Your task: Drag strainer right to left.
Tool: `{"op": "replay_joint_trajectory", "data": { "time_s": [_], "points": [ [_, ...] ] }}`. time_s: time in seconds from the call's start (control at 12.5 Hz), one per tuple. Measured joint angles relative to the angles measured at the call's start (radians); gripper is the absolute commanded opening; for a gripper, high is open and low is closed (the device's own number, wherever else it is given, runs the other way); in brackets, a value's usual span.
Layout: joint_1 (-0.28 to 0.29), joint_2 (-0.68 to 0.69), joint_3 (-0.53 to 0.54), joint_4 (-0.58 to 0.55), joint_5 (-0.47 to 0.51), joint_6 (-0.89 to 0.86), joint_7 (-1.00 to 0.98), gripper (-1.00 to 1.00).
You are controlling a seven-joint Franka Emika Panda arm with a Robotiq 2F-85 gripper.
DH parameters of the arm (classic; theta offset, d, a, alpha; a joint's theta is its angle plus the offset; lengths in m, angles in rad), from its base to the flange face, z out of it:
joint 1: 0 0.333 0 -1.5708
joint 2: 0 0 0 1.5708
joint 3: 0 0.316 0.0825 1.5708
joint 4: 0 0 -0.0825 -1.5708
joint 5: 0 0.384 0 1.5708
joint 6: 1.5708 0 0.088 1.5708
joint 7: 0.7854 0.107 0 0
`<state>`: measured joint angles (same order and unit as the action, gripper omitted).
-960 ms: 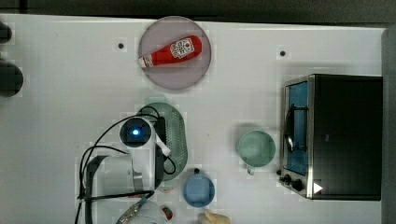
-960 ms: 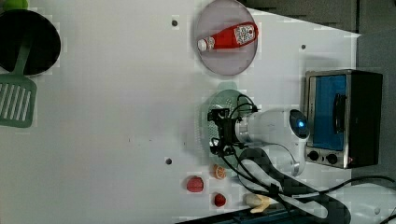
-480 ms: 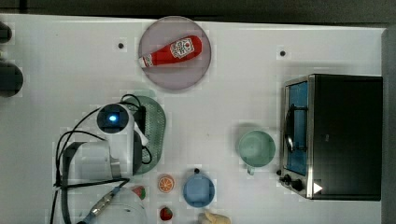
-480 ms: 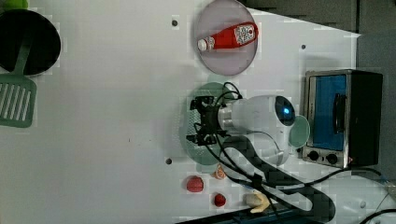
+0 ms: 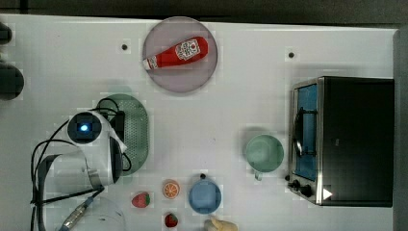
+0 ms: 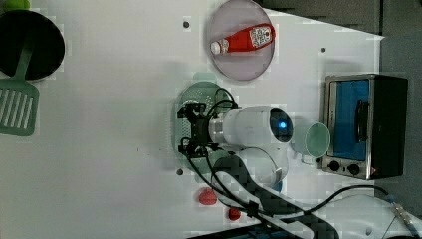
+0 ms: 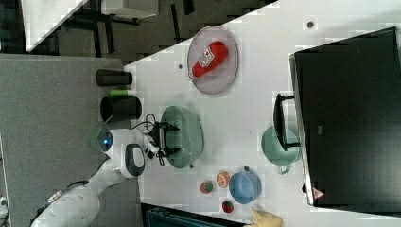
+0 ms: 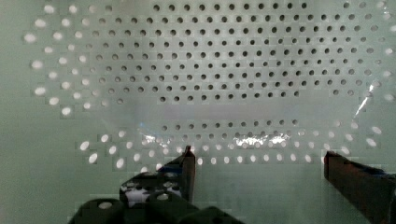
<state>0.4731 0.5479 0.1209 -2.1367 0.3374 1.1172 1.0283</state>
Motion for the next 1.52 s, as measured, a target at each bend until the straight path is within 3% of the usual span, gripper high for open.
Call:
{"op": "replay_joint_trajectory", "data": {
  "time_s": [0.88,1.12,1.36,1.52],
  "points": [
    [0.145,0.118,0.002,0.215,-0.009,-0.051,0.109,1.0],
    [0.187,0.118,-0.004,0.228,0.012,-0.057,0.134,1.0],
    [0.193,0.095,-0.021,0.199,0.006,-0.094,0.118,1.0],
    [0.196,0.02,-0.063,0.16,-0.023,-0.263,0.044,1.0]
  ]
}}
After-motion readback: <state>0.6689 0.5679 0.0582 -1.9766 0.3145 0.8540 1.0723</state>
